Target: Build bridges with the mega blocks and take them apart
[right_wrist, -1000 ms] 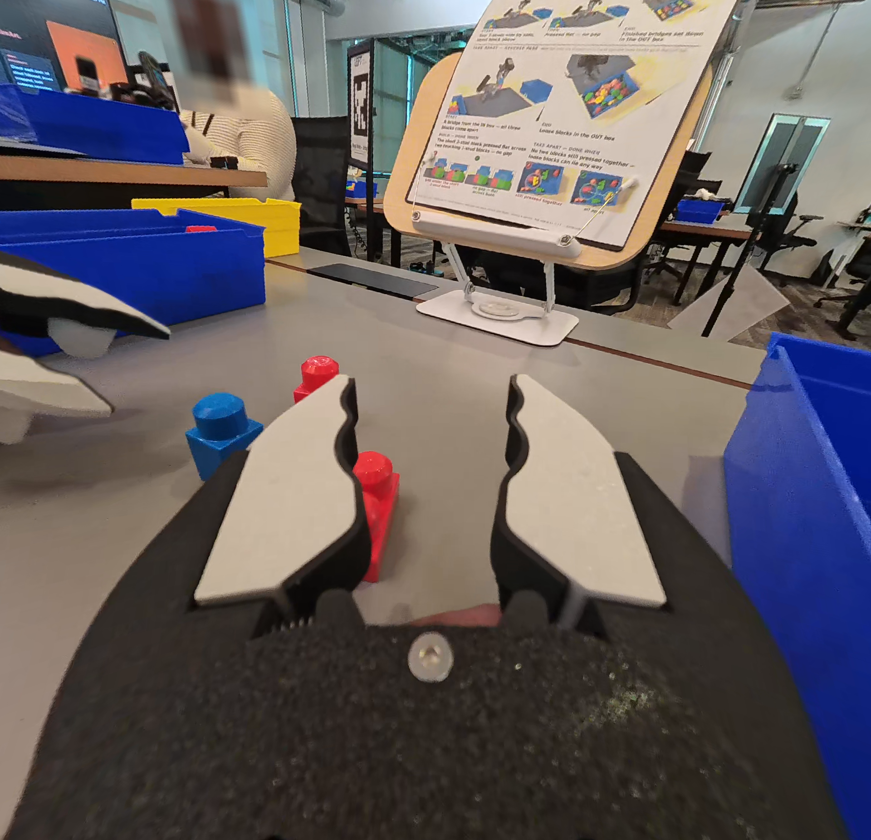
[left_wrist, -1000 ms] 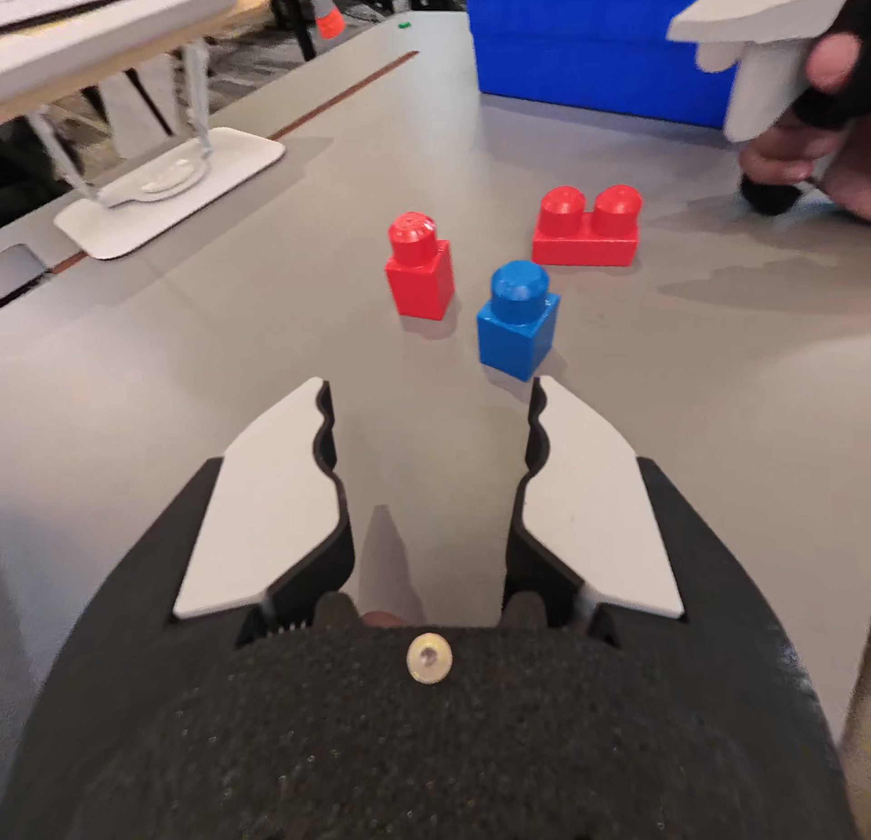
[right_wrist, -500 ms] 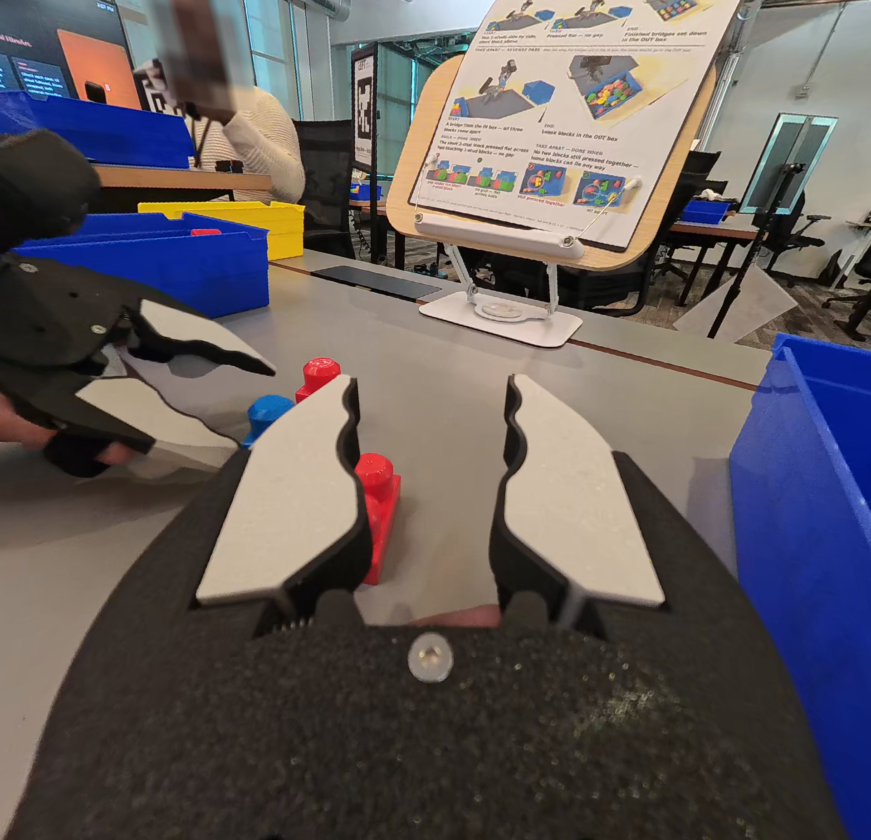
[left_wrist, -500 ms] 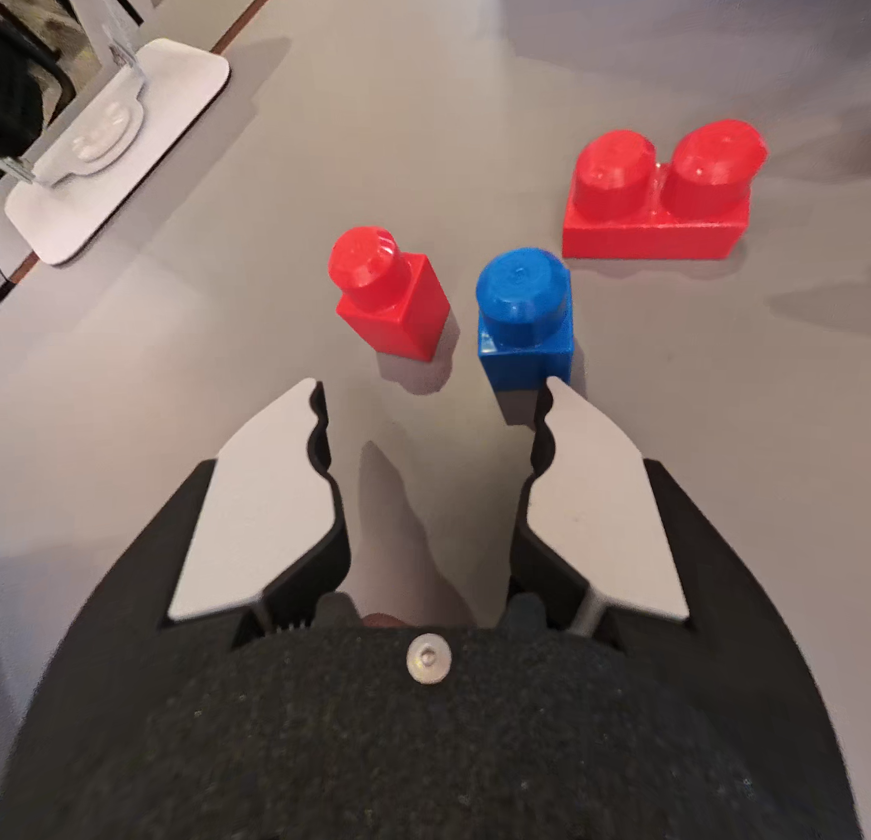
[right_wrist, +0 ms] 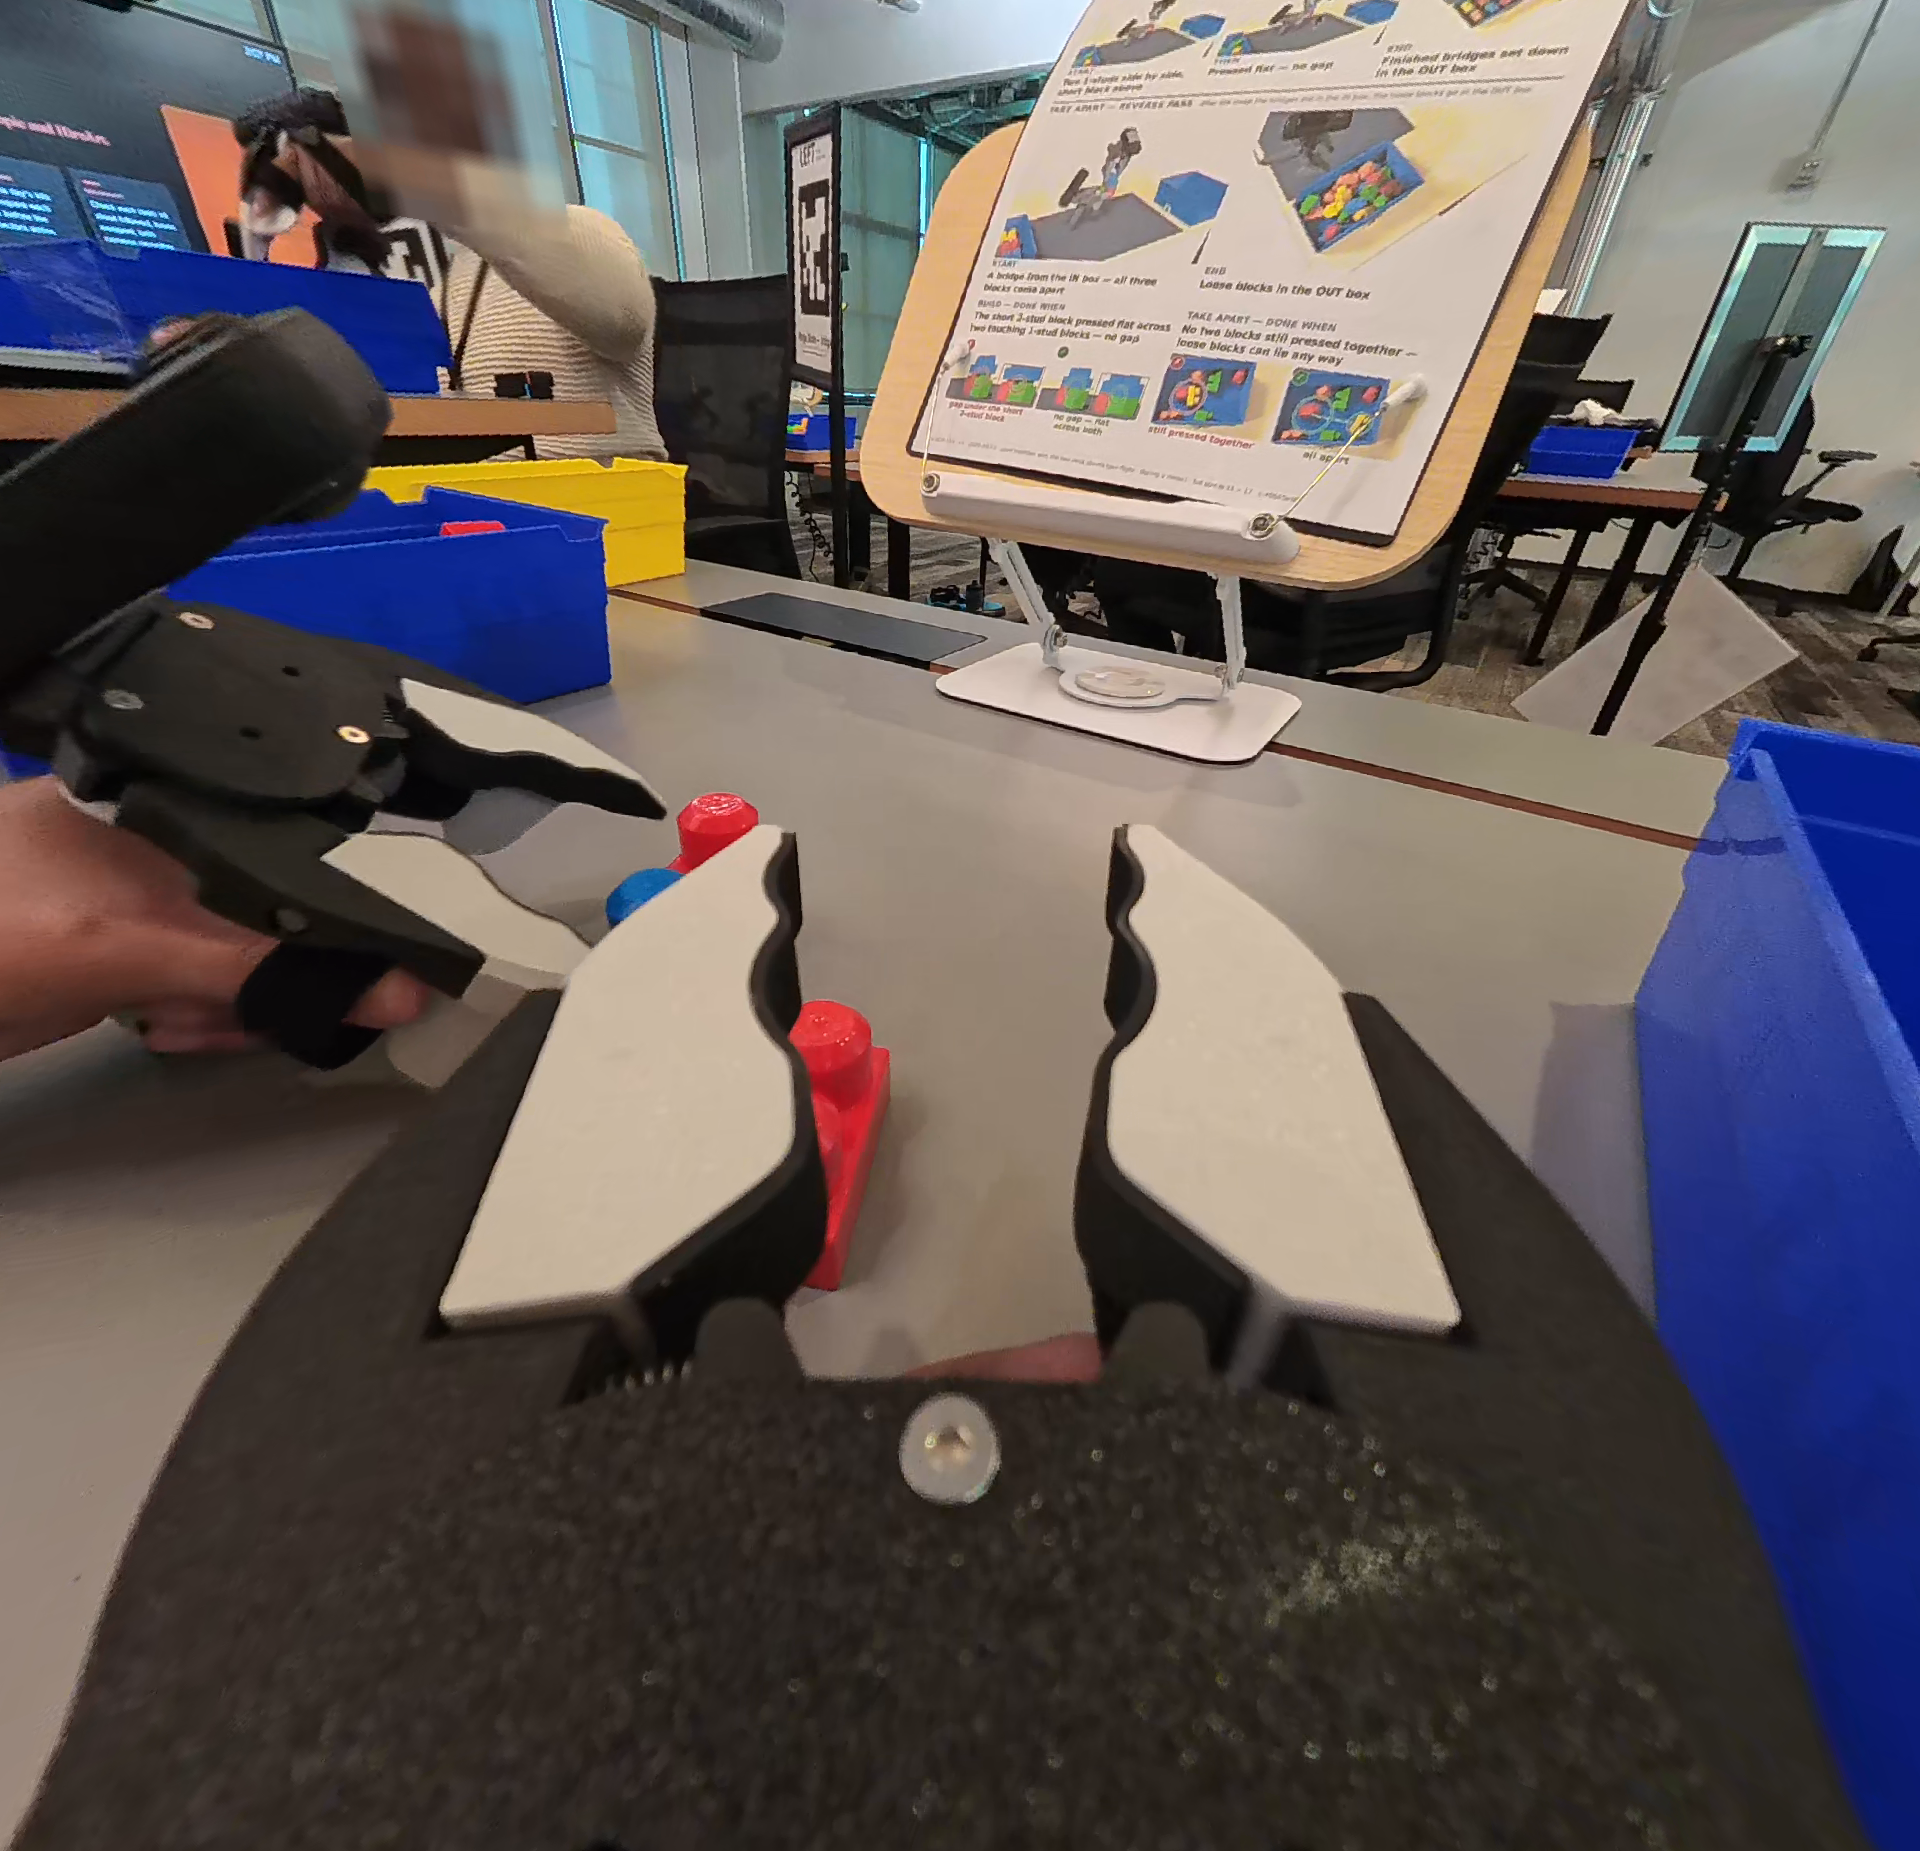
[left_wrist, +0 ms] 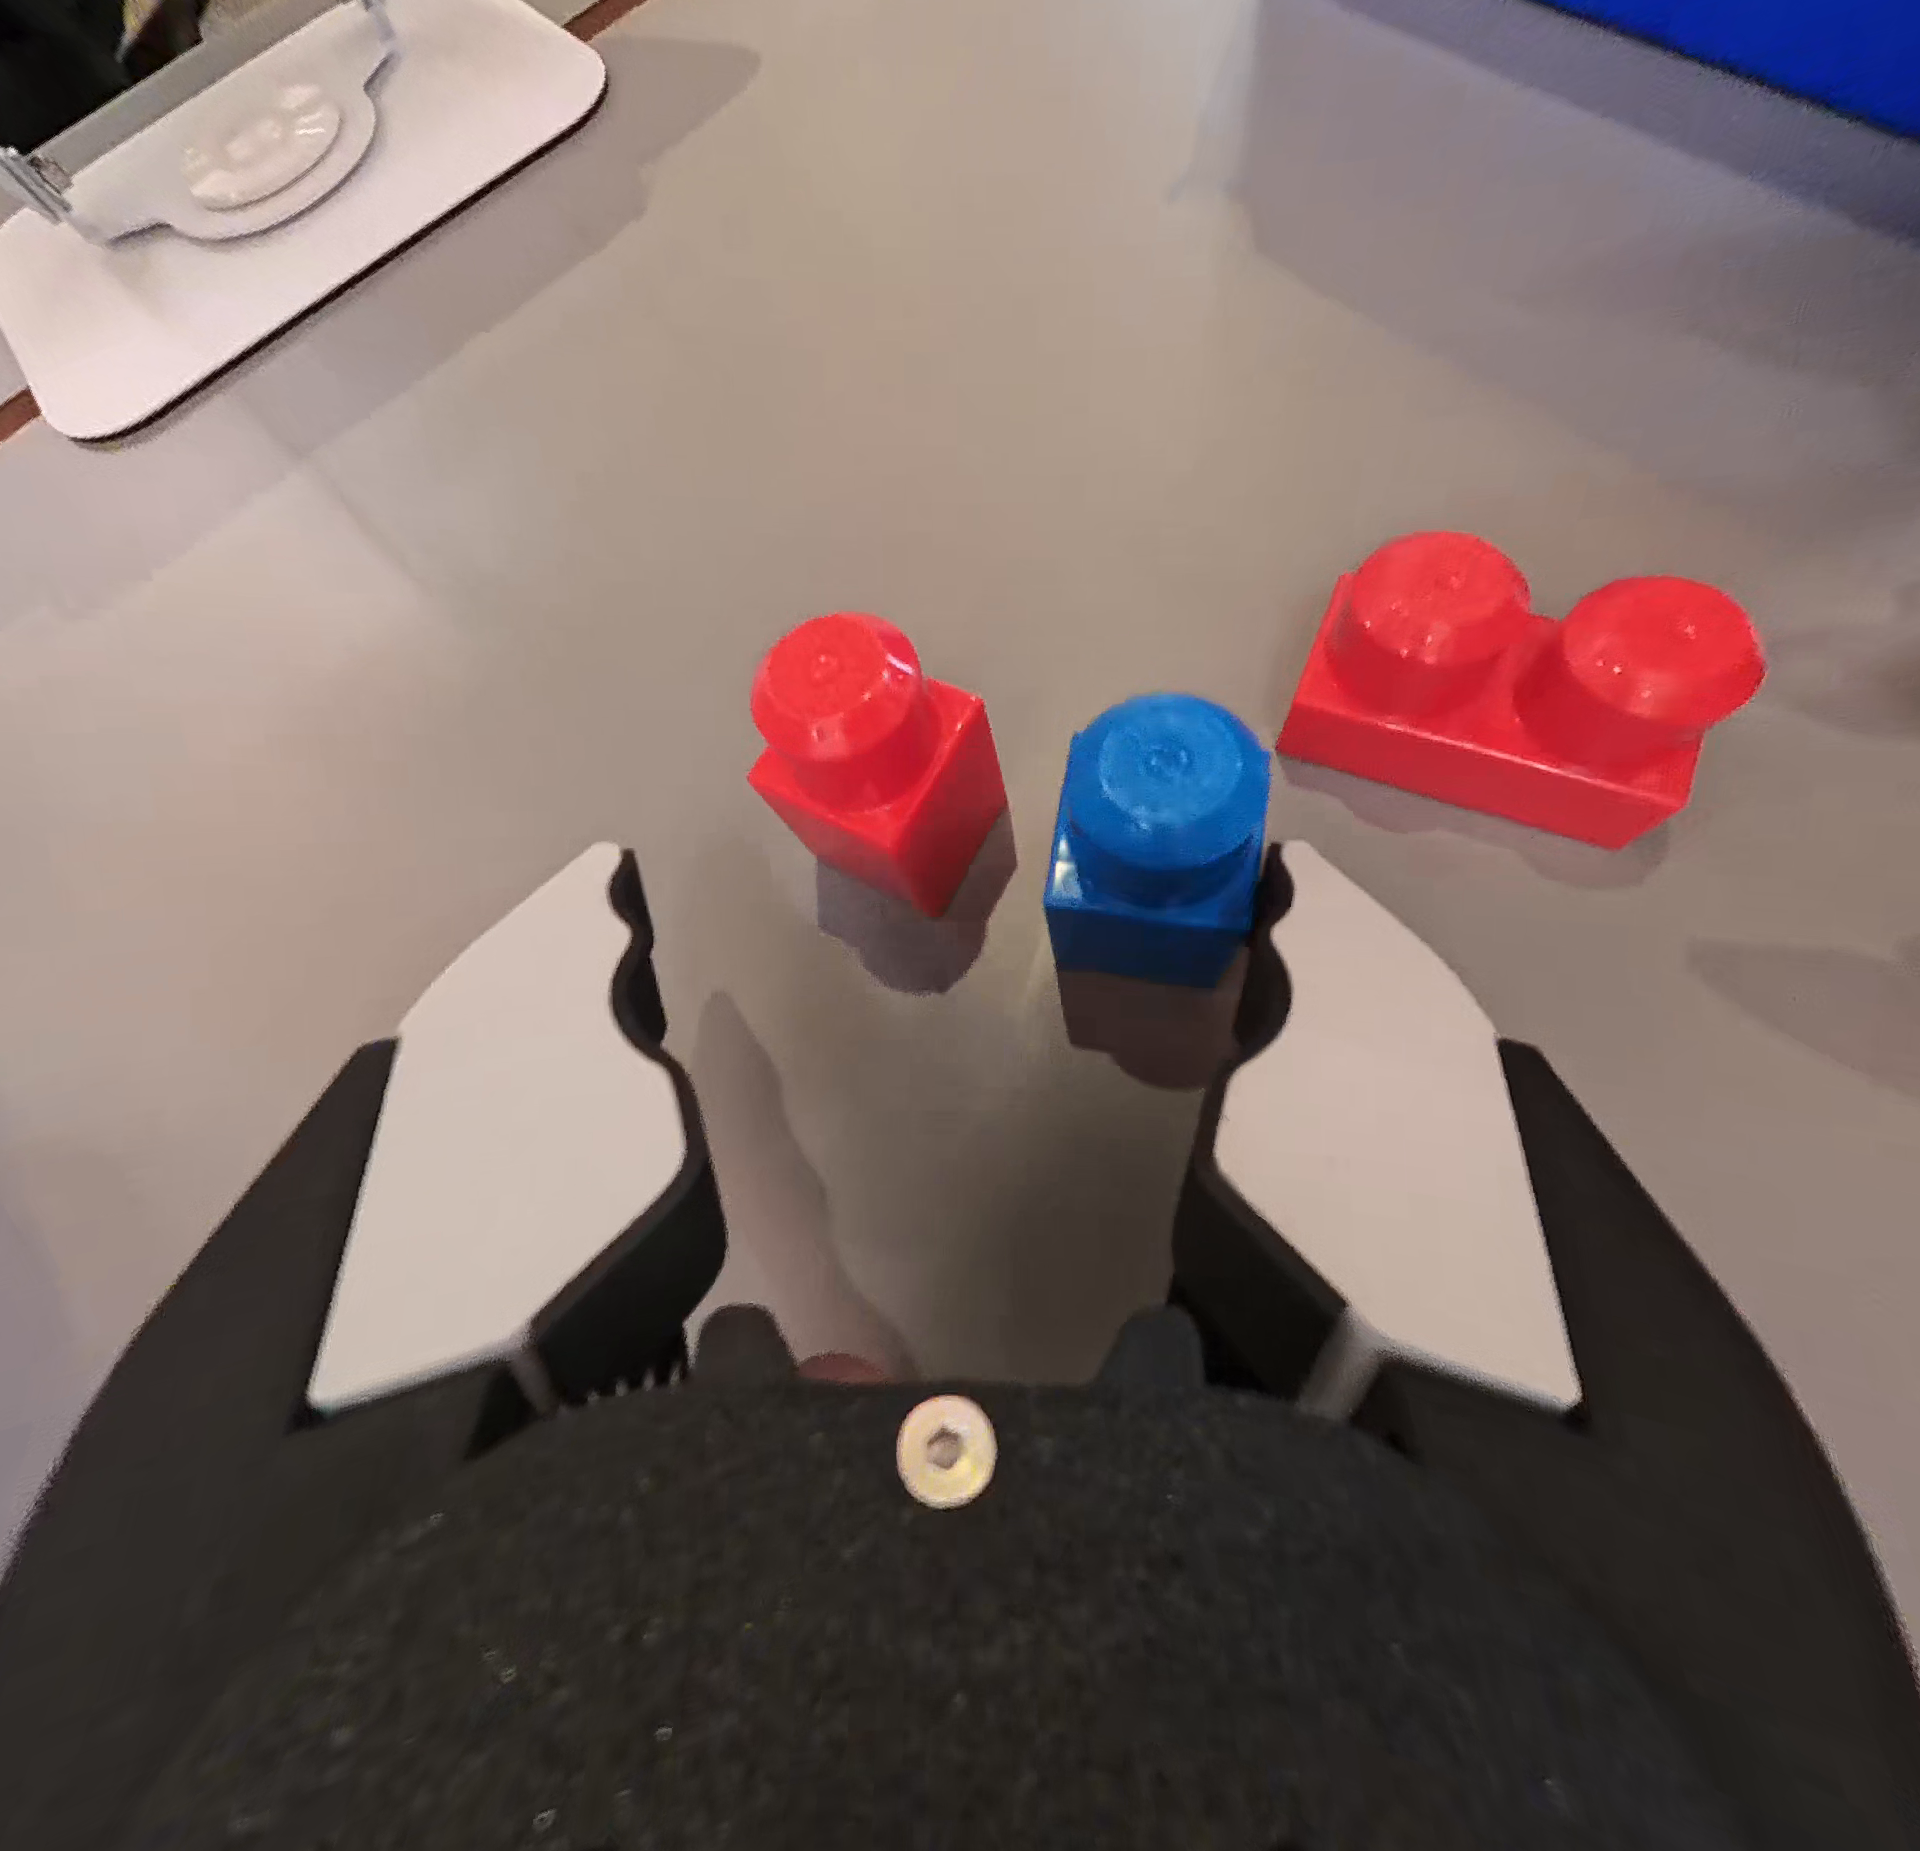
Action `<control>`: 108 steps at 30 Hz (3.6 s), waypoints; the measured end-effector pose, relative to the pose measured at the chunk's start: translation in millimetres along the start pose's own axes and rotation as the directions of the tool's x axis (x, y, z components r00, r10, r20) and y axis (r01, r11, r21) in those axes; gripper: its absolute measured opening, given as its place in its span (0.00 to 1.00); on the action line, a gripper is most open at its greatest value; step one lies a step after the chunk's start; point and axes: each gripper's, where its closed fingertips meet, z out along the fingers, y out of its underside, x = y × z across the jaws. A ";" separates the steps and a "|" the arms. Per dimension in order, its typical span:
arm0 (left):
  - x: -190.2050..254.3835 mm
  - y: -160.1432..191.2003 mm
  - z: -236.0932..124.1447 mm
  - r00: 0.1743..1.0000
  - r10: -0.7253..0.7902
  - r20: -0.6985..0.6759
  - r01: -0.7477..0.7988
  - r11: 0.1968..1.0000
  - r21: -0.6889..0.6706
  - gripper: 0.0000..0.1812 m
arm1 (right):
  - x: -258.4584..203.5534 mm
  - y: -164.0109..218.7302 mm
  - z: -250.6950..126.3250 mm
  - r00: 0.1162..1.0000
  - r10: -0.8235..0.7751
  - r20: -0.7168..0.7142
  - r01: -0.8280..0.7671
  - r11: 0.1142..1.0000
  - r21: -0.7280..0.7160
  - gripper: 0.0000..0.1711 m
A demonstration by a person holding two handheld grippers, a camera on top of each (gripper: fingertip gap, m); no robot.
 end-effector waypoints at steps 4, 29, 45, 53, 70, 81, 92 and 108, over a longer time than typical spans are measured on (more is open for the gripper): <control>-2.1 3.8 7.6 1.000 0.011 -0.009 -0.011 0.999 -0.048 0.60 | -0.5 0.0 0.0 1.000 -0.001 0.003 0.001 1.000 0.000 0.32; -15.0 7.6 11.0 1.000 -0.014 -0.012 0.014 0.997 -0.070 0.58 | -0.7 0.8 0.7 1.000 0.010 0.013 -0.010 1.000 -0.003 0.31; -7.3 6.7 9.9 0.996 0.022 -0.084 -0.026 0.998 -0.055 0.57 | -0.9 1.0 1.0 1.000 0.010 0.017 -0.010 1.000 -0.004 0.30; 4.7 5.0 -10.4 0.958 0.019 -0.286 -0.016 1.000 0.013 0.55 | -0.6 0.9 0.9 1.000 0.010 0.016 -0.010 1.000 -0.004 0.30; -1.7 13.7 -54.5 0.954 -0.019 -0.300 0.059 0.990 0.126 0.46 | 0.4 1.2 1.3 1.000 0.008 0.008 -0.008 1.000 -0.006 0.30; 0.6 14.8 -54.8 0.957 -0.006 -0.290 0.046 0.990 0.131 0.46 | 0.3 1.4 1.6 1.000 0.006 0.007 -0.006 1.000 -0.008 0.30; 3.6 16.4 -54.3 0.951 -0.005 -0.308 0.044 0.992 0.118 0.45 | 0.4 1.8 1.7 1.000 0.007 0.007 -0.007 1.000 -0.010 0.30; 2.8 6.9 -5.4 0.976 0.044 -0.212 -0.045 0.999 0.002 0.64 | 0.2 1.7 1.2 1.000 0.011 0.010 -0.011 1.000 -0.008 0.29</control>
